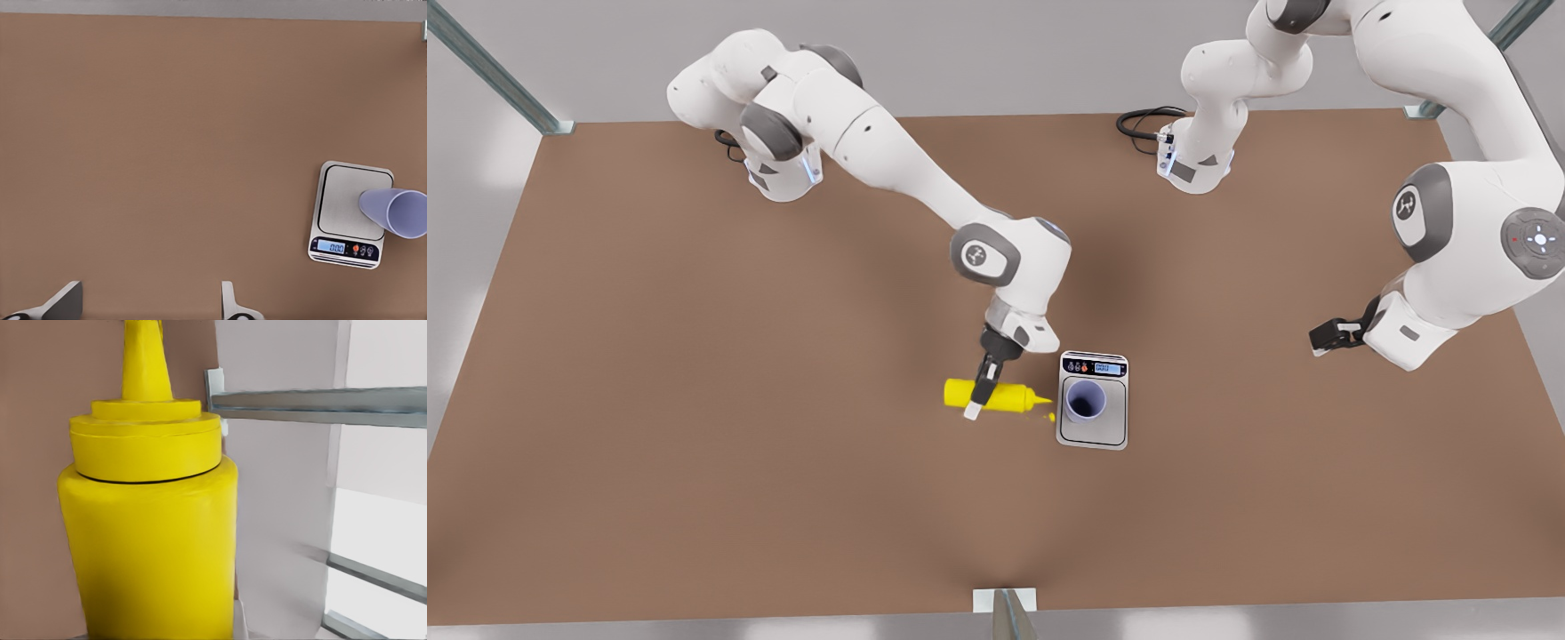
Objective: Move cup to the weight, pick up sauce bottle, pour sauce
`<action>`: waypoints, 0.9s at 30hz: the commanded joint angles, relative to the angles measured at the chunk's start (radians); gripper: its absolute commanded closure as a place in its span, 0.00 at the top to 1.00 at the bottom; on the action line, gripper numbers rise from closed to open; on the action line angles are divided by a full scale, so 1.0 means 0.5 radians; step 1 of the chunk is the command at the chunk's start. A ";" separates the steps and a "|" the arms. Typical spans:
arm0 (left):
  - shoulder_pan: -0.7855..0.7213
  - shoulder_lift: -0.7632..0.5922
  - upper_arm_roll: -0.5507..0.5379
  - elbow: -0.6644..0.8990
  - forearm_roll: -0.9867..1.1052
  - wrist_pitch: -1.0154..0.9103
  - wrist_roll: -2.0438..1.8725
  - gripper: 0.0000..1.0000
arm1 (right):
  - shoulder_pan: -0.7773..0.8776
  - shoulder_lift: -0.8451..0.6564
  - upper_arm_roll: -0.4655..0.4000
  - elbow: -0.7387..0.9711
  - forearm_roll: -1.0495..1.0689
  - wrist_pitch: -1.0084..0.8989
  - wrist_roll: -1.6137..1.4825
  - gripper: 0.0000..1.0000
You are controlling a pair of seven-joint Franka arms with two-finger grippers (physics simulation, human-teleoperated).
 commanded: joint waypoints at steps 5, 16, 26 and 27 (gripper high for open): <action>-0.001 0.000 0.003 0.000 0.000 0.003 0.003 1.00 | 0.056 0.114 -0.001 0.138 -0.137 -0.003 0.001 0.57; -0.001 0.000 -0.001 0.000 -0.003 0.003 0.003 1.00 | 0.121 0.283 -0.034 0.156 -0.613 0.191 -0.008 0.57; -0.001 0.009 -0.001 0.000 -0.003 0.003 0.000 1.00 | 0.139 0.338 -0.050 0.159 -0.984 0.169 -0.082 0.55; -0.001 0.009 -0.001 0.000 -0.003 0.006 0.000 1.00 | 0.139 0.357 -0.059 0.165 -0.984 0.172 -0.082 0.55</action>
